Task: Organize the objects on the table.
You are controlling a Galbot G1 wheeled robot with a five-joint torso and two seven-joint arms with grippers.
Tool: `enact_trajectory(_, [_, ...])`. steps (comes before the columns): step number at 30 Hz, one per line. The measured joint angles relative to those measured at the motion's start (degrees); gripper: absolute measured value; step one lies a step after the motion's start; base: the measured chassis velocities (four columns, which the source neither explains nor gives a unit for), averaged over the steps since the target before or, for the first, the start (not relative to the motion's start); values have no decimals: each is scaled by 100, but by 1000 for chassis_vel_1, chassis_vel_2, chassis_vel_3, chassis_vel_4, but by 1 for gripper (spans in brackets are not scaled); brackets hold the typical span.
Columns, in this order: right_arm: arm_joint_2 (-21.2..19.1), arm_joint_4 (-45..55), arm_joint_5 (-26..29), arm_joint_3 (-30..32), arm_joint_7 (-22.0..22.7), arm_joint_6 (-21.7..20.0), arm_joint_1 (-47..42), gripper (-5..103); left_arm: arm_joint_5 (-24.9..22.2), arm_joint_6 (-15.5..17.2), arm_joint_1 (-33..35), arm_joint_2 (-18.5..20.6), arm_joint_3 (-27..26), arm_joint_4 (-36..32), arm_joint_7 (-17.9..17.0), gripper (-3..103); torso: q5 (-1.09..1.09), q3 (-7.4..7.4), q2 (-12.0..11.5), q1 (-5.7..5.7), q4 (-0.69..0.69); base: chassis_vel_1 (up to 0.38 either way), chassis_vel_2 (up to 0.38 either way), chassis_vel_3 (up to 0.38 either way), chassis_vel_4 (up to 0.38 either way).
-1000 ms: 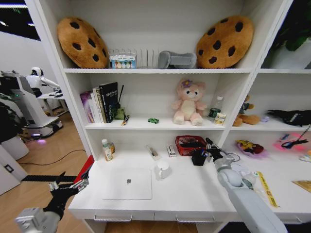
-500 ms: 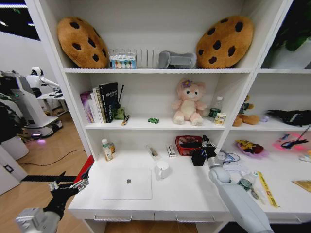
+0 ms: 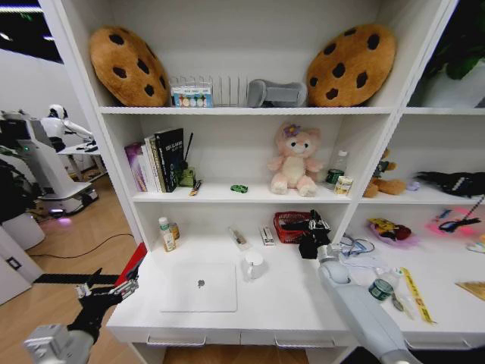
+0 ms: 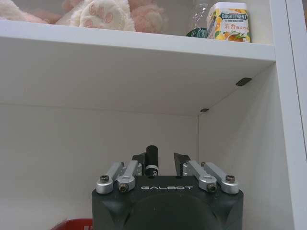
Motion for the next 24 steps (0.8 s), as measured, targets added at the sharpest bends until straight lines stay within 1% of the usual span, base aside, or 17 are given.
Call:
enact_trajectory(1, [-21, 30, 29, 35, -36, -25, -23, 37, 0, 0, 0, 0, 0, 0, 0, 100, 0, 0, 0, 0, -1, 0, 0, 0, 0])
enact_trajectory(2, [-21, 30, 29, 35, -36, -25, -23, 37, 0, 0, 0, 0, 0, 0, 0, 100, 0, 0, 0, 0, -1, 0, 0, 0, 0])
enact_trajectory(5, [-76, 48, 61, 93, -57, -29, -47, 54, 0, 0, 0, 0, 0, 0, 0, 100, 0, 0, 0, 0, -1, 0, 0, 0, 0])
enact_trajectory(6, [-76, 48, 61, 93, -57, -29, -47, 54, 0, 0, 0, 0, 0, 0, 0, 100, 0, 0, 0, 0, -1, 0, 0, 0, 0])
enact_trajectory(8, [-96, 52, 76, 112, -60, -29, -65, 65, 0, 1, 0, 0, 0, 0, 0, 100, 0, 0, 1, 0, 0, 0, 0, 0, 0])
enact_trajectory(9, [-96, 52, 76, 112, -60, -29, -65, 65, 0, 1, 0, 0, 0, 0, 0, 100, 0, 0, 1, 0, 0, 0, 0, 0, 0])
enact_trajectory(11, [-105, 66, 82, 119, -62, -29, -86, 76, 0, 0, 0, 0, 0, 0, 0, 100, 0, 0, 0, 0, -1, 0, 0, 0, 0])
enact_trajectory(12, [-105, 66, 82, 119, -62, -29, -86, 76, 0, 0, 0, 0, 0, 0, 0, 100, 0, 0, 0, 0, -1, 0, 0, 0, 0])
enact_trajectory(14, [-106, 89, 87, 130, -62, -28, -108, 86, 0, 0, 0, 0, 0, 0, 0, 100, 0, 0, 0, 0, 0, 0, 0, 0, 0])
enact_trajectory(15, [-106, 89, 87, 130, -62, -28, -108, 86, 0, 0, 0, 0, 0, 0, 0, 100, 0, 0, 0, 0, 0, 0, 0, 0, 0])
enact_trajectory(17, [-129, 177, 117, 167, -84, -38, -187, 96, 0, 0, 0, 0, 0, 0, 0, 100, 0, 0, 1, 0, 1, 0, 0, 0, 0])
enact_trajectory(19, [-166, 395, 200, 258, -179, -143, -363, 100, 0, 0, 0, 0, 0, 0, 0, 100, 1, 0, 0, 0, -1, 0, 0, 0, 0])
enact_trajectory(22, [-245, 873, 347, 397, -222, -300, -713, 100, 0, 1, 0, 0, 0, 0, 0, 100, 0, 0, 1, 0, -1, 0, 0, 0, 0])
enact_trajectory(23, [-245, 873, 347, 397, -222, -300, -713, 100, 0, 1, 0, 0, 0, 0, 0, 100, 0, 0, 1, 0, -1, 0, 0, 0, 0])
enact_trajectory(24, [-291, 1207, 423, 471, -214, -370, -945, 100, 0, 1, 0, 0, 0, 0, 0, 100, 0, 0, 1, 0, -2, 0, 0, 0, 0])
